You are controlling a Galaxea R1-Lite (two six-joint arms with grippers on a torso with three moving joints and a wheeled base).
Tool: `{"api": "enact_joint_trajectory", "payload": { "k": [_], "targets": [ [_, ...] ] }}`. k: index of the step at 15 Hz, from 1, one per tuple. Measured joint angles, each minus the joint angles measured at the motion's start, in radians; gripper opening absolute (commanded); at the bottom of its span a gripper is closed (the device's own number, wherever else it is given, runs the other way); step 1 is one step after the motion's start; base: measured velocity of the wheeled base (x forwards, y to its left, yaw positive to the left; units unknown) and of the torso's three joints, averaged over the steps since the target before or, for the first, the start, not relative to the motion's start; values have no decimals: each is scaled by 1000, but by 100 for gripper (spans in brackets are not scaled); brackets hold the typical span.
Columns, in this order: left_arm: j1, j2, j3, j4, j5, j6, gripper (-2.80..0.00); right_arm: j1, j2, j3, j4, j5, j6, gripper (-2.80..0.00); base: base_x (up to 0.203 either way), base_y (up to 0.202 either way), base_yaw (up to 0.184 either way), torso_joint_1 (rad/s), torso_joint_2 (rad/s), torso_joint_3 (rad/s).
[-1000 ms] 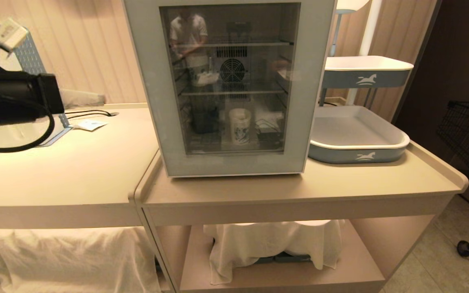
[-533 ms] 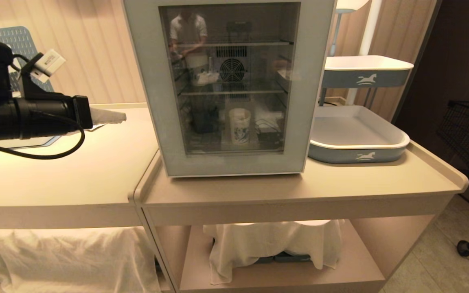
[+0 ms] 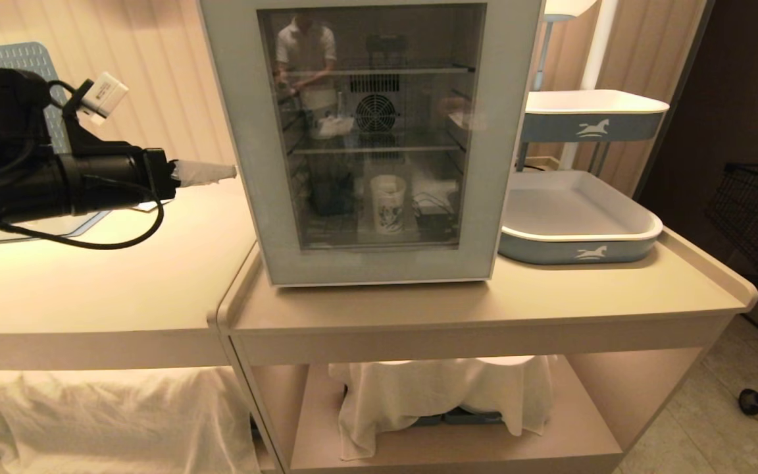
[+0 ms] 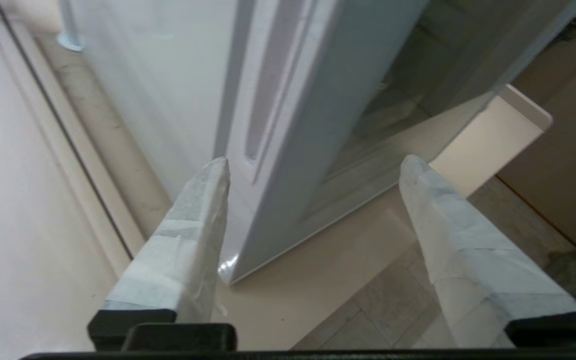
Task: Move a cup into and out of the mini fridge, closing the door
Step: Open the freezer door
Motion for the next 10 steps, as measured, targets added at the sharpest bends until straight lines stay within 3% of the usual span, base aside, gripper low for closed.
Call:
{"api": "enact_joint_trajectory", "payload": {
  "k": [7, 10],
  "targets": [
    [-30, -5, 14, -11, -45, 3, 0, 0, 0, 0, 0, 0, 0, -280, 0, 0, 0, 0, 0, 0],
    [-35, -3, 22, -80, -49, 1, 0, 0, 0, 0, 0, -1, 0, -280, 0, 0, 0, 0, 0, 0]
  ]
}}
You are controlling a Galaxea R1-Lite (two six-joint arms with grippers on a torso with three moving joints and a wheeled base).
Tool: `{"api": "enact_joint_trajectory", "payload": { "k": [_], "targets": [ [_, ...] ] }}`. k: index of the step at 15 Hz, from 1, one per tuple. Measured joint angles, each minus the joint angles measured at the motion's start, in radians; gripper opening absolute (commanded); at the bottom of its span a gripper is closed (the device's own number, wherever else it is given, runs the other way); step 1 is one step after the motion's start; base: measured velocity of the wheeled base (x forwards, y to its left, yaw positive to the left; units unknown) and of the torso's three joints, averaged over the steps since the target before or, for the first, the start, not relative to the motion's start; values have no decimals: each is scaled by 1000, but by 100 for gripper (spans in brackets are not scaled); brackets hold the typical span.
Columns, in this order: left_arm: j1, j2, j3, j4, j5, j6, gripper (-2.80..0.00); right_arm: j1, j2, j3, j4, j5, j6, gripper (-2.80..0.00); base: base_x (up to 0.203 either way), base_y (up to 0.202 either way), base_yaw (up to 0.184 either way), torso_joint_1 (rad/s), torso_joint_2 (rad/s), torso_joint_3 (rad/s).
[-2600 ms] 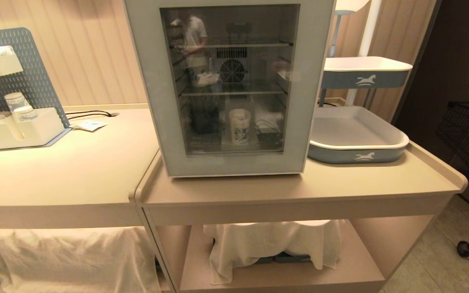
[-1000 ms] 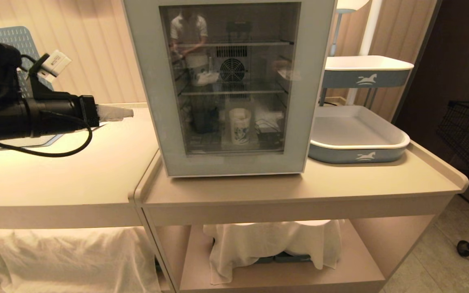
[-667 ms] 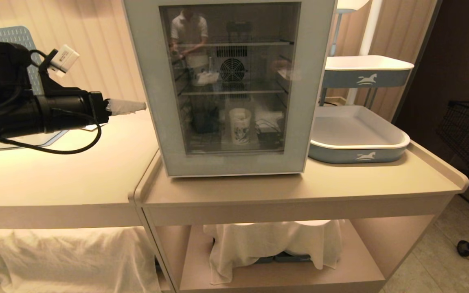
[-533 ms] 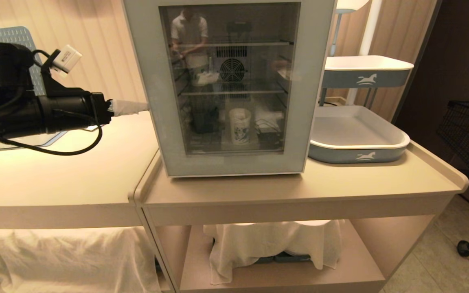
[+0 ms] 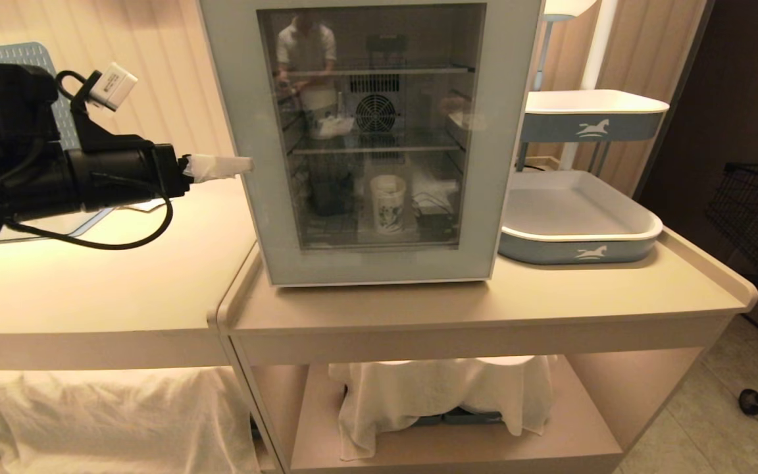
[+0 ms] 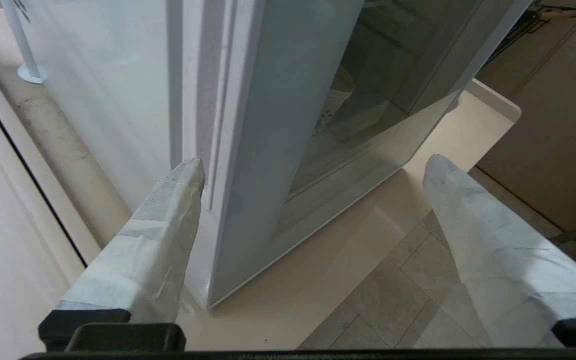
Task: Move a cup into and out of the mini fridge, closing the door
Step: Open the freezer door
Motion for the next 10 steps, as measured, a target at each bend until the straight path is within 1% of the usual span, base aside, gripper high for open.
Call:
{"api": "enact_joint_trajectory", "payload": {
  "k": [5, 10],
  "targets": [
    [-8, 3, 5, -29, 0, 0, 0, 0, 0, 0, 0, 0, 0, -280, 0, 0, 0, 0, 0, 0],
    [-22, 26, -24, -52, 1, 10, 0, 0, 0, 0, 0, 0, 0, -280, 0, 0, 0, 0, 0, 0]
  ]
}}
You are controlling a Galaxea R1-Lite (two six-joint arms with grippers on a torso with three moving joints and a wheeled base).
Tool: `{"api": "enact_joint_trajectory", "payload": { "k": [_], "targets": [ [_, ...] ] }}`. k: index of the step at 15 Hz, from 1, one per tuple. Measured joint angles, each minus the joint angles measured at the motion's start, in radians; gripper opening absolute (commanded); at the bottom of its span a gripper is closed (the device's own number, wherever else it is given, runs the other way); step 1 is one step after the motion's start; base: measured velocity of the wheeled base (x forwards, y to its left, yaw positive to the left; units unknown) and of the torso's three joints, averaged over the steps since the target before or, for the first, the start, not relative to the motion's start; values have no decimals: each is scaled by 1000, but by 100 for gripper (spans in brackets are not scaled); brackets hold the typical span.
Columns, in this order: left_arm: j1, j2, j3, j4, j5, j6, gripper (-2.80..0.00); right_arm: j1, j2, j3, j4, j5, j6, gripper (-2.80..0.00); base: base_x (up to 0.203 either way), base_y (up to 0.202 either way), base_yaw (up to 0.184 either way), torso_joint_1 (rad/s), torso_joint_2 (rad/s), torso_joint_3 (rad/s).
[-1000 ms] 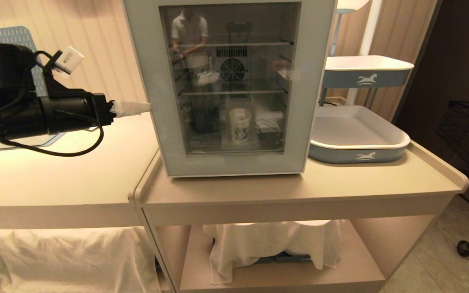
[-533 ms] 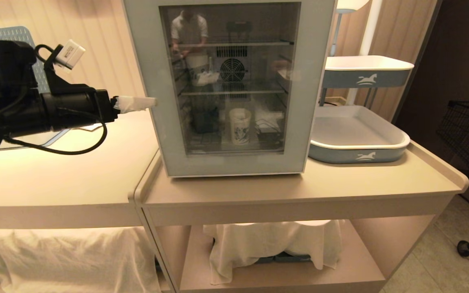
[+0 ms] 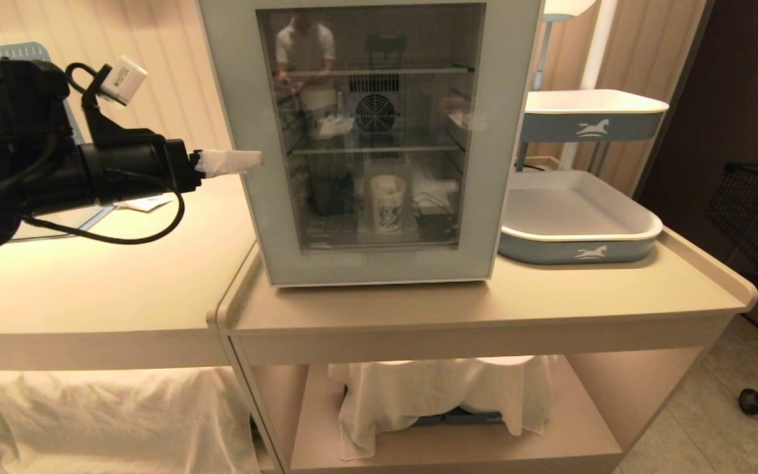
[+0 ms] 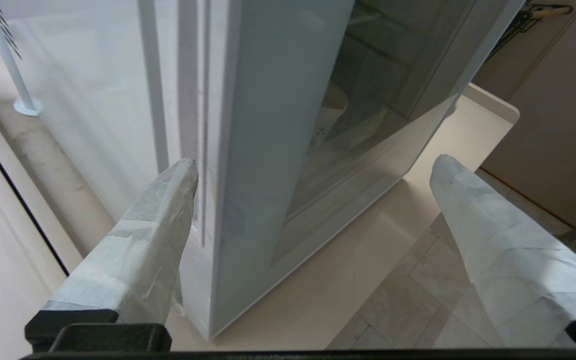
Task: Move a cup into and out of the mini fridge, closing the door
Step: Open the freezer door
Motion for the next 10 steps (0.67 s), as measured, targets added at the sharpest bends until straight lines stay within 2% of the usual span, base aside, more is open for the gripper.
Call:
{"api": "enact_joint_trajectory", "payload": {
  "k": [7, 10],
  "targets": [
    [-17, 34, -72, -37, 6, 3, 0, 0, 0, 0, 0, 0, 0, -280, 0, 0, 0, 0, 0, 0],
    [-29, 53, -77, -82, 4, 49, 0, 0, 0, 0, 0, 0, 0, -280, 0, 0, 0, 0, 0, 0]
  ]
}}
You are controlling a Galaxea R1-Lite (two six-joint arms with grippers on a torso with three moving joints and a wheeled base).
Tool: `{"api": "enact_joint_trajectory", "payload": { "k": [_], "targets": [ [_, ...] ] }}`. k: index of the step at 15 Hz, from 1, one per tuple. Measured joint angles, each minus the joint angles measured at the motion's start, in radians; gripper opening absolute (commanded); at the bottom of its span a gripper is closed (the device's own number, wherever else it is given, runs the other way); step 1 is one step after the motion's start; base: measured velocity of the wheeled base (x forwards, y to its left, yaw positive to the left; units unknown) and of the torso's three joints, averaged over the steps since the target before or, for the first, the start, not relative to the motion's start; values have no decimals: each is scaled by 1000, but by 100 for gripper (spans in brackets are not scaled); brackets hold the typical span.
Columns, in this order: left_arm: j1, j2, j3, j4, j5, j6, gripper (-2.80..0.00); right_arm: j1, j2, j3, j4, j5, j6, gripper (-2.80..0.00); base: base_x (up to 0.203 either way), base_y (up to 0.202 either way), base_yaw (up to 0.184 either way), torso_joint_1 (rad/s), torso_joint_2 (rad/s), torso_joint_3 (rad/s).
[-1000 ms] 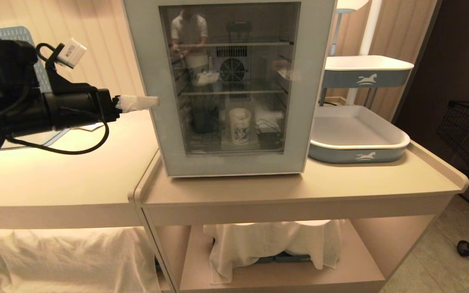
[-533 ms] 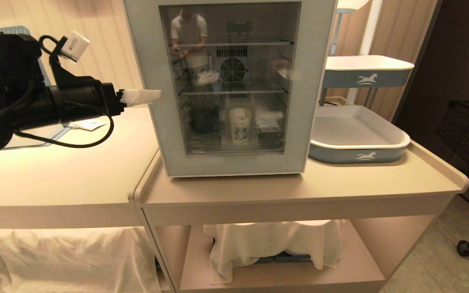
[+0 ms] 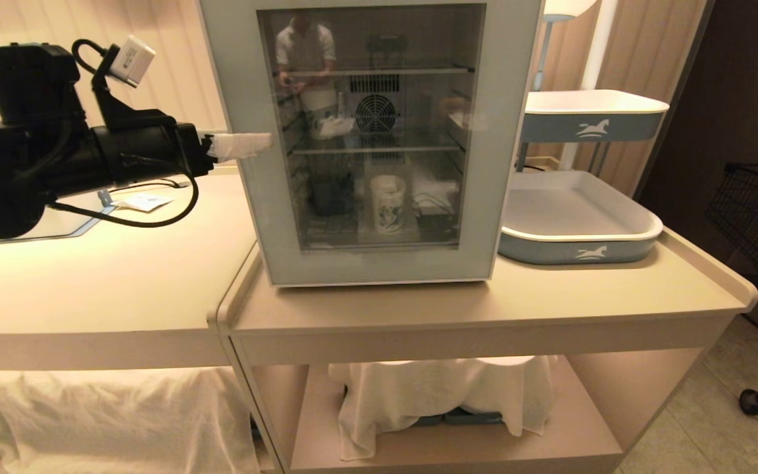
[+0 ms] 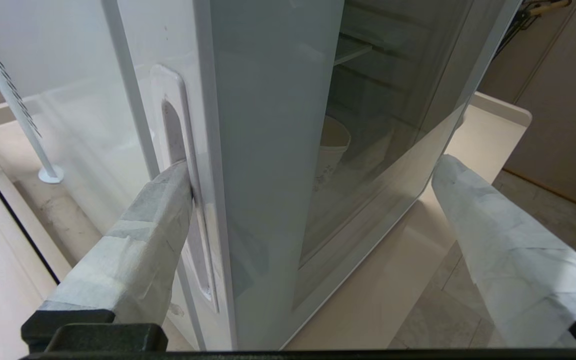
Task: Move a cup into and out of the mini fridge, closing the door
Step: Open the freezer door
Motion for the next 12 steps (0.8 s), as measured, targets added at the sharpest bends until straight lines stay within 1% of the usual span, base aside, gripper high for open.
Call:
{"api": "enact_joint_trajectory", "payload": {
  "k": [2, 6, 10, 12],
  "targets": [
    [-12, 11, -18, 7, 3, 11, 0, 0, 0, 0, 0, 0, 0, -280, 0, 0, 0, 0, 0, 0],
    [-40, 33, -56, 9, 8, 3, 0, 0, 0, 0, 0, 0, 0, -280, 0, 0, 0, 0, 0, 0],
    [-64, 32, -55, 8, 12, -4, 0, 0, 0, 0, 0, 0, 0, -280, 0, 0, 0, 0, 0, 0],
    [-75, 19, -46, 7, 13, -27, 0, 0, 0, 0, 0, 0, 0, -280, 0, 0, 0, 0, 0, 0]
  ]
}}
